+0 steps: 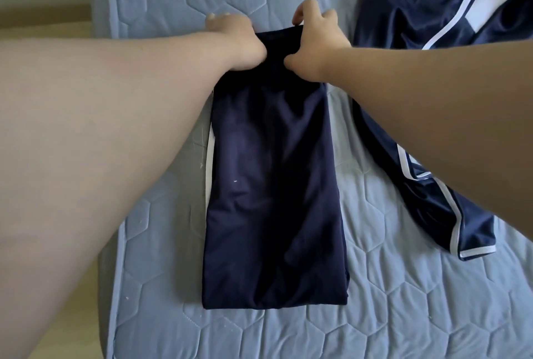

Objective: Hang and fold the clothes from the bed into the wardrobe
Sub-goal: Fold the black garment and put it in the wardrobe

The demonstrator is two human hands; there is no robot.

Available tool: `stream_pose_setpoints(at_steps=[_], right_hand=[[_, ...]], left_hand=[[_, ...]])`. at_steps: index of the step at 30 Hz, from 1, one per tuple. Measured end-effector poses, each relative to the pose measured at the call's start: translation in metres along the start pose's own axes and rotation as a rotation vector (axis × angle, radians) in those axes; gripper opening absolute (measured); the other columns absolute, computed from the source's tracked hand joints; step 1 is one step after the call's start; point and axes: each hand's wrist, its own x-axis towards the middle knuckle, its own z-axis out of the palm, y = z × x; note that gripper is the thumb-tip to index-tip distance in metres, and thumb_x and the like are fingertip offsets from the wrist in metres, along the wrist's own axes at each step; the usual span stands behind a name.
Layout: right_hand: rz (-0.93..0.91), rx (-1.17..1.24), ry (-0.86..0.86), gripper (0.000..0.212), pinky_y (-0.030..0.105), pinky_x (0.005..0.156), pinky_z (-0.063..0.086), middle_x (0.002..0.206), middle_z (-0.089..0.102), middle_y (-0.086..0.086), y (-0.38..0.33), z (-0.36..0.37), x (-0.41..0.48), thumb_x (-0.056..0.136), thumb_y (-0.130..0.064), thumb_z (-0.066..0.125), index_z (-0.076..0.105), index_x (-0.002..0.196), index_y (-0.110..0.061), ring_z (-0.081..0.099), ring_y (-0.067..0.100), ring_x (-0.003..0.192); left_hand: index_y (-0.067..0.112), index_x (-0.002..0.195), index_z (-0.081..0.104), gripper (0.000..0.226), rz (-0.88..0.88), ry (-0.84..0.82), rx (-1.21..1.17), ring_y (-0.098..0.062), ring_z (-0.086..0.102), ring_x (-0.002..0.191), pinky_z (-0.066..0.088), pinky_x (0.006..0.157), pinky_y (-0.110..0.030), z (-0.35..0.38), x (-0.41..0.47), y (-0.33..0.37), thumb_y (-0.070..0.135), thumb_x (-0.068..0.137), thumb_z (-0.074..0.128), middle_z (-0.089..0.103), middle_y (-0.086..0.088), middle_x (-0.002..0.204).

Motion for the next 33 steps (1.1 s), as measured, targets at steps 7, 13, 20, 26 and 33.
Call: stream_pose_setpoints(at_steps=[7, 13, 20, 26, 33], right_hand=[[-0.063, 0.013, -0.028, 0.087, 0.031, 0.078, 0.051, 0.133, 0.043, -0.004, 0.004, -0.024, -0.019, 0.073, -0.018, 0.069, 0.029, 0.149, -0.03, 0.052, 0.014, 0.093], [-0.151, -0.253, -0.066, 0.041, 0.036, 0.071, 0.047, 0.095, 0.061, -0.001, -0.006, -0.045, -0.037, 0.074, -0.022, 0.063, 0.059, 0.114, -0.024, 0.059, 0.027, 0.086], [-0.23, -0.326, -0.006, 0.027, 0.04, 0.088, 0.035, 0.098, 0.048, 0.0, -0.016, -0.046, -0.054, 0.072, -0.022, 0.055, 0.052, 0.098, -0.018, 0.048, 0.025, 0.085], [-0.3, -0.313, 0.05, 0.024, 0.034, 0.066, 0.033, 0.074, 0.042, -0.007, -0.012, -0.041, -0.077, 0.068, -0.022, 0.051, 0.048, 0.091, -0.018, 0.037, 0.013, 0.06], [-0.316, -0.298, -0.081, 0.041, 0.03, 0.05, 0.035, 0.076, 0.05, -0.002, 0.0, -0.044, -0.1, 0.074, -0.021, 0.05, 0.047, 0.115, -0.017, 0.049, 0.021, 0.064]], left_hand=[[0.02, 0.115, 0.065, 0.044, 0.171, 0.073, 0.039, -0.035, 0.057, 0.11, 0.042, 0.082, -0.035, -0.024, -0.029, 0.005, 0.02, 0.071, 0.065, 0.062, -0.007, 0.117], [0.016, 0.115, 0.054, 0.05, 0.318, 0.527, 0.024, -0.032, 0.052, 0.113, 0.034, 0.099, -0.04, -0.01, -0.093, 0.002, 0.022, 0.065, 0.055, 0.056, -0.006, 0.122], [0.02, 0.13, 0.043, 0.076, -0.043, 0.268, -0.18, -0.032, 0.039, 0.129, 0.039, 0.097, -0.053, 0.128, -0.216, 0.047, 0.065, 0.073, 0.067, 0.039, -0.008, 0.141], [0.03, 0.154, -0.015, 0.125, -0.332, -0.009, -0.205, -0.043, -0.017, 0.147, 0.004, 0.1, -0.082, 0.173, -0.186, 0.078, 0.089, 0.067, 0.052, -0.025, -0.013, 0.16], [0.027, 0.157, 0.01, 0.117, -0.314, 0.199, -0.293, -0.037, 0.006, 0.149, 0.011, 0.104, -0.078, 0.176, -0.195, 0.068, 0.095, 0.064, 0.033, 0.004, -0.011, 0.165]])
